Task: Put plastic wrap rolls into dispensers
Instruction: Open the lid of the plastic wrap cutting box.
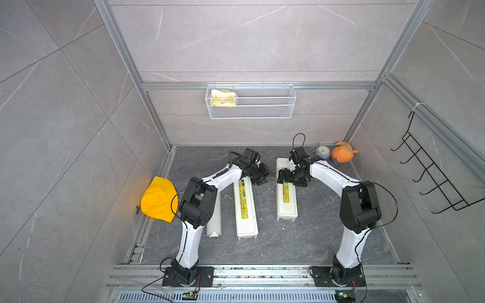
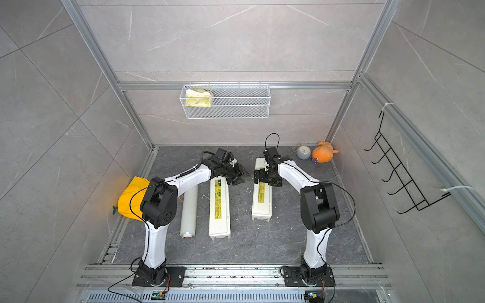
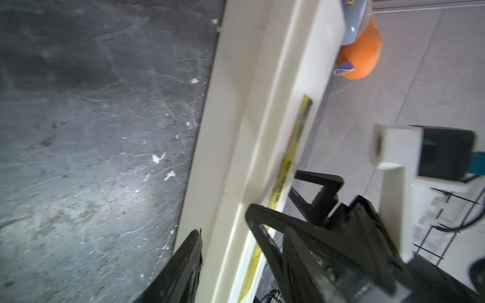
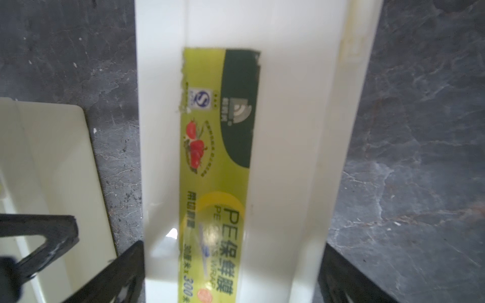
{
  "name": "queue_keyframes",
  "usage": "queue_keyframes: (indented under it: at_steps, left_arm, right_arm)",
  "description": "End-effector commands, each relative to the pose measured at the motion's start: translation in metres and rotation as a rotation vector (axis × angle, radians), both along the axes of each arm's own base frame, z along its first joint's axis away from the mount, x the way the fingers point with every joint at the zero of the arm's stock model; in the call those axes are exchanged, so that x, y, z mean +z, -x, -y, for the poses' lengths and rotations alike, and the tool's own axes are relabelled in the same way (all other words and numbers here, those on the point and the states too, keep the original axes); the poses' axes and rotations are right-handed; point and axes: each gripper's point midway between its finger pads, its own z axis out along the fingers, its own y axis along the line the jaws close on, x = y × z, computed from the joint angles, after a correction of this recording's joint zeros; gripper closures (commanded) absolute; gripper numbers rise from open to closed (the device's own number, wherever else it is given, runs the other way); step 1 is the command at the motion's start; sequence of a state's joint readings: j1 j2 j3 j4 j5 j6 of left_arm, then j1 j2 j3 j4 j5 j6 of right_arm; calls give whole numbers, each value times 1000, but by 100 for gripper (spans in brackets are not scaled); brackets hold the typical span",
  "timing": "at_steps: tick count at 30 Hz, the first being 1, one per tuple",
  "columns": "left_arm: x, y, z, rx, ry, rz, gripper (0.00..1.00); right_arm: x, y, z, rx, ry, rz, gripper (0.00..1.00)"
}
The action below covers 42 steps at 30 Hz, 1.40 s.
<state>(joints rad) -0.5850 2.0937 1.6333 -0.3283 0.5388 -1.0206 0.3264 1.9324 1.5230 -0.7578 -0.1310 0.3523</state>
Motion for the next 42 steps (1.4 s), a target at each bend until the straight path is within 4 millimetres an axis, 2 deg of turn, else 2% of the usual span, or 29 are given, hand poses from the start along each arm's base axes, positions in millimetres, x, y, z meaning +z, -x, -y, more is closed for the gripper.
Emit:
queue_keyframes:
  at_steps: [1, 8, 18, 25, 33, 38, 42]
  left_arm:
    - [13, -3, -7, -2, -12, 47, 50]
    - [15, -6, -5, -11, 0, 53, 51]
    - [16, -10, -1, -5, 23, 52, 50]
    - [3, -11, 5, -9, 38, 20, 50]
    - [-3, -12, 31, -58, 88, -3, 47]
    - [-14, -10, 37, -62, 91, -28, 46]
    - [-18, -8, 46, -79, 129, -46, 44]
  right_arm:
    - [-19, 10, 12, -29, 122, -68, 0]
    - [-22, 12, 12, -47, 107, -70, 0]
    - [4, 12, -8, -22, -46, -29, 3]
    - [16, 15, -15, -11, -110, -20, 7]
    - [35, 14, -26, 2, -242, 0, 6]
    - [47, 14, -33, 3, -370, 8, 6]
    - [51, 16, -33, 22, -381, 13, 5]
